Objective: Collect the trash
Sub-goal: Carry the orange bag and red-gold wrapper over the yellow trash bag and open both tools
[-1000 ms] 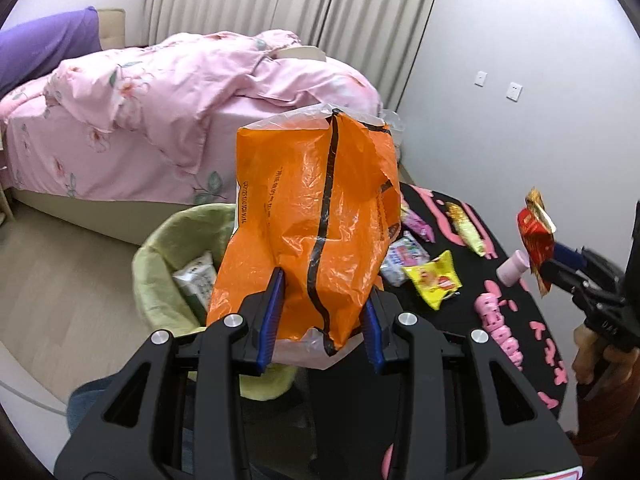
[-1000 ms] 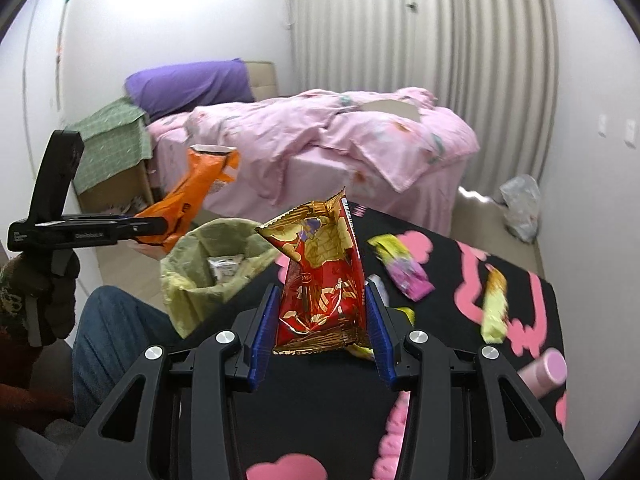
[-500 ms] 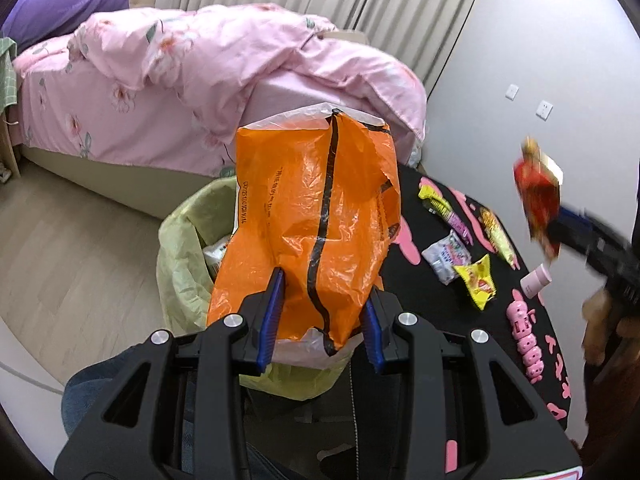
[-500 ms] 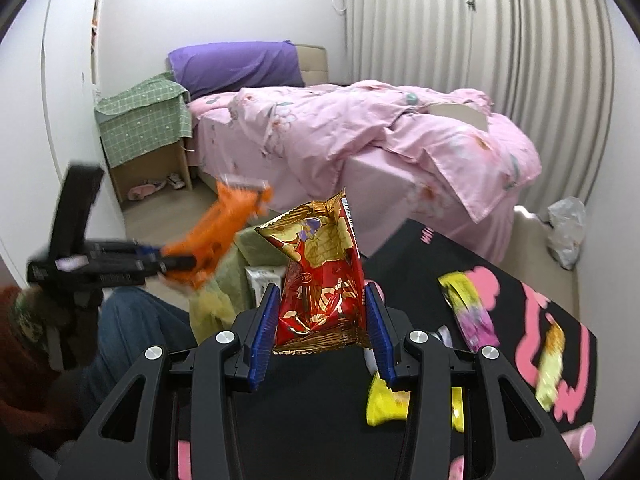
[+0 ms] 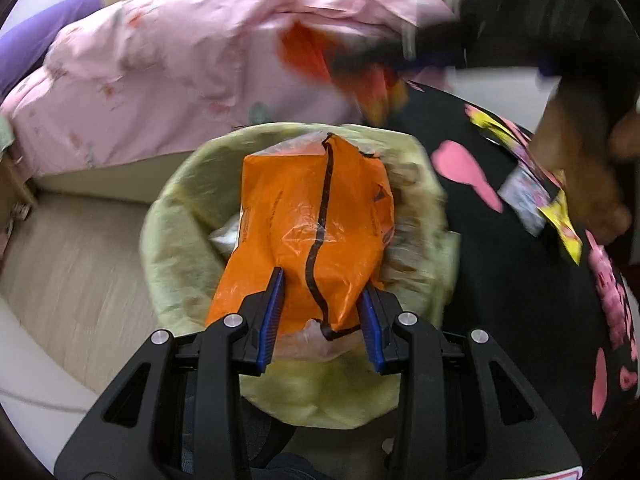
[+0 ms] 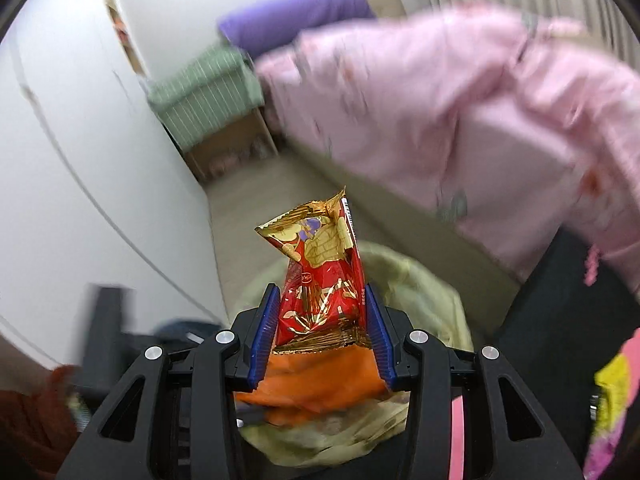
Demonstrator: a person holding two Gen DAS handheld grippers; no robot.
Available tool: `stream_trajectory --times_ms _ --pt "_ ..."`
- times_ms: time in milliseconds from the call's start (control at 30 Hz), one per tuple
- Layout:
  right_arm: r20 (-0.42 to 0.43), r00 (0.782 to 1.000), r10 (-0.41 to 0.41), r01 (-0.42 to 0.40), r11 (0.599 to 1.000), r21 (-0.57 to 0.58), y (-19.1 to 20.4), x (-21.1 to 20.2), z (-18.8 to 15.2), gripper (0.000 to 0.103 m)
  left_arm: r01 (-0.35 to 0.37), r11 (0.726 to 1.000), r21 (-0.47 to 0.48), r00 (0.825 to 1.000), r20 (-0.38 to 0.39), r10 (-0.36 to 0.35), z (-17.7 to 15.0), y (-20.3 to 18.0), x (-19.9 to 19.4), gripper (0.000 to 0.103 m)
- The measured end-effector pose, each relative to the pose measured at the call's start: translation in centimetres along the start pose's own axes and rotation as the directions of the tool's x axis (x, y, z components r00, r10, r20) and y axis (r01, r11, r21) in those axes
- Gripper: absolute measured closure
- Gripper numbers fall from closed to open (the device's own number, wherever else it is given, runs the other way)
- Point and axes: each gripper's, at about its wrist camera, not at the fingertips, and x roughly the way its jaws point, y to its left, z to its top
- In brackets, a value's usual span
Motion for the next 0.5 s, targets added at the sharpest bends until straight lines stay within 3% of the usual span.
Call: stream_trajectory --times_ms 67,167,400,500 --pt "-0.086 0.996 -0.036 0.036 0.999 -0.002 -1.2 2.9 -0.7 0.062 -0.005 0.998 -0.066 1.000 0.014 0.006 0.1 1.7 0.1 0.069" --pt "-0.141 0.989 -0.035 0.032 0.999 -0.022 -2.0 4.6 -1.9 0.062 0.000 0.988 -0.154 1.000 0.026 0.004 0.4 3.7 0.9 0.069" --pt "-0.104 0.992 -0.069 0.062 0.996 -0.063 -2.7 3.9 -3.3 0.062 0.113 0.967 -0.227 0.993 -0.011 -0.118 0.7 3.9 3.4 0.068" --pt "-0.086 0.994 -0.069 0.063 0.995 -0.074 -2.9 3.4 -3.8 0.062 0.207 0.927 -0.312 0.977 0.018 -0.212 0.3 4.6 2.5 0.060"
